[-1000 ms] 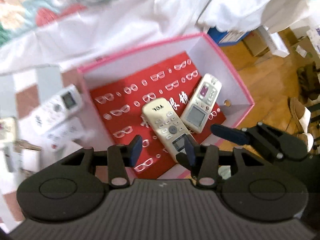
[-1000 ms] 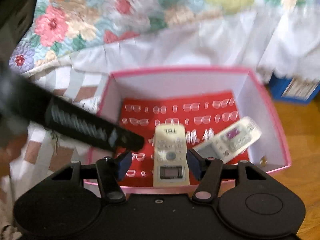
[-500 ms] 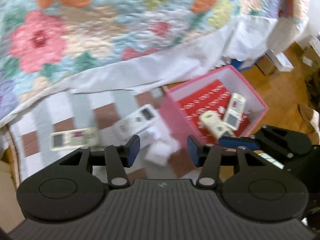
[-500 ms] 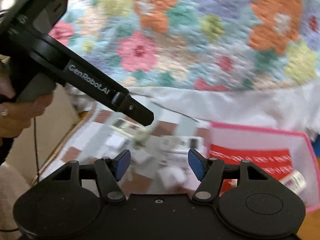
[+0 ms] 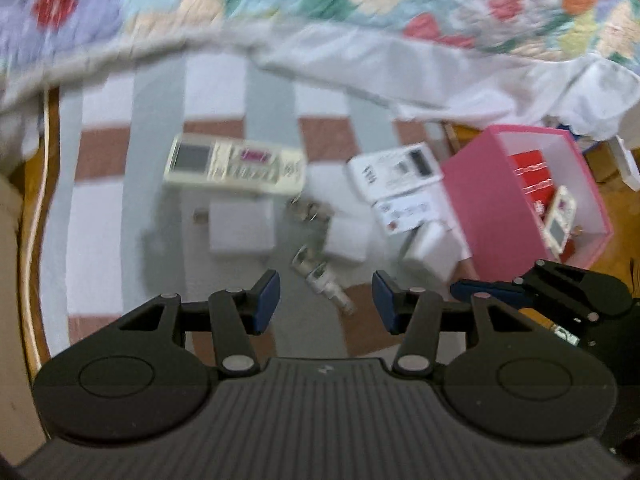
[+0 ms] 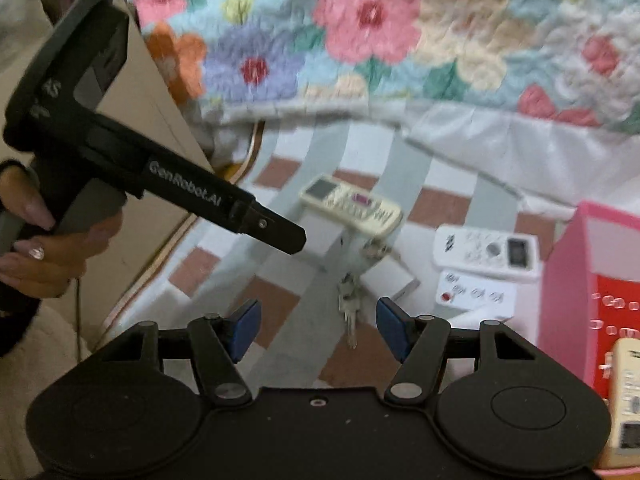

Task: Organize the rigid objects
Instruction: 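Lower the right tool onto the keys and grasp them, then carry the keys with the right tool into the pink box and release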

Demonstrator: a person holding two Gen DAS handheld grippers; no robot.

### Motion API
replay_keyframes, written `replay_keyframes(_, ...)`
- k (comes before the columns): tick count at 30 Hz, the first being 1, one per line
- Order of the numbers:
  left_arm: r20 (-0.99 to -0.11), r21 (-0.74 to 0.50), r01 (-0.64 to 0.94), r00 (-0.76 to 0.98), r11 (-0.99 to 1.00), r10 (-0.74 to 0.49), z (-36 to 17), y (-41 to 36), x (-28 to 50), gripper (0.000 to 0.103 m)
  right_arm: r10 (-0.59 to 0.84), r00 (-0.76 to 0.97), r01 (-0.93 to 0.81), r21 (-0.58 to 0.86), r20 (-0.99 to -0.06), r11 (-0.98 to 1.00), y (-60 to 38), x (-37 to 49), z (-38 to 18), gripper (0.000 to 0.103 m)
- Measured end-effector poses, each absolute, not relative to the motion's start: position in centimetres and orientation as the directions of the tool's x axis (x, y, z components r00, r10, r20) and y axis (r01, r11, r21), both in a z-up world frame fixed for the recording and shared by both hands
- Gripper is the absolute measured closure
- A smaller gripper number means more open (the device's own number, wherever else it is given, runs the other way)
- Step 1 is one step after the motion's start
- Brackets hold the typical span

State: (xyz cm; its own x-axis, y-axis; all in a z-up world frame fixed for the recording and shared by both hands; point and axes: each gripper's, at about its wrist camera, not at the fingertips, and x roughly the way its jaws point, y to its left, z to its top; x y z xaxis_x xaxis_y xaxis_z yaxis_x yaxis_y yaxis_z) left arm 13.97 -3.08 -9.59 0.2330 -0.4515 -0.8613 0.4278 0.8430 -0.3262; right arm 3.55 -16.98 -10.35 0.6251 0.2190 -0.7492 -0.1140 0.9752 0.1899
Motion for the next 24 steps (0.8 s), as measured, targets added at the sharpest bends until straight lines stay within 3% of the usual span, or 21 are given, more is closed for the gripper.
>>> replay_keyframes(6,-0.849,-0.432,0.317,0.172,0.844,-0.499,-15.0,-2.6,14.9,0.054,0.171,0.558,-0.169,0.09,-0.812,0.981,-15.2,6.6,-15.6,0.037)
replay_keyframes(13,-0.834,-0.487,0.2,0.183,0.85,-0.52,-19.1,-2.4,15.5,0.056,0.083,0.562,-0.077,0.048,-0.823,0.996,-15.7,9.5,-19.2,0.043)
replay_keyframes(16,-0.82,-0.511,0.178,0.193,0.841,-0.539,-19.8,-2.3,16.1,0.059,0.044,0.59,-0.091,-0.012,-0.806,0.996,-15.0,9.7,-19.5,0.055)
replay_keyframes(17,-0.812,-0.52,0.171,0.204,0.837,-0.547,-19.8,-2.3,16.2,0.059,0.042,0.591,-0.102,-0.023,-0.806,0.995,-14.7,9.7,-19.4,0.079)
replay_keyframes(19,-0.801,-0.538,0.16,0.21,0.828,-0.561,-19.8,-2.1,16.5,0.059,0.062,0.582,-0.104,0.002,-0.811,0.995,-14.1,9.8,-19.2,0.093)
replay_keyframes(21,-0.794,-0.553,0.146,0.205,0.82,-0.572,-20.1,-2.1,16.7,0.059,0.059,0.581,-0.094,0.006,-0.812,0.996,-13.6,9.7,-19.1,0.094)
replay_keyframes(24,-0.784,-0.567,0.133,0.215,0.813,-0.582,-20.3,-2.1,16.6,0.059,0.113,0.59,-0.024,0.122,-0.8,0.992,-14.2,9.3,-19.0,0.094)
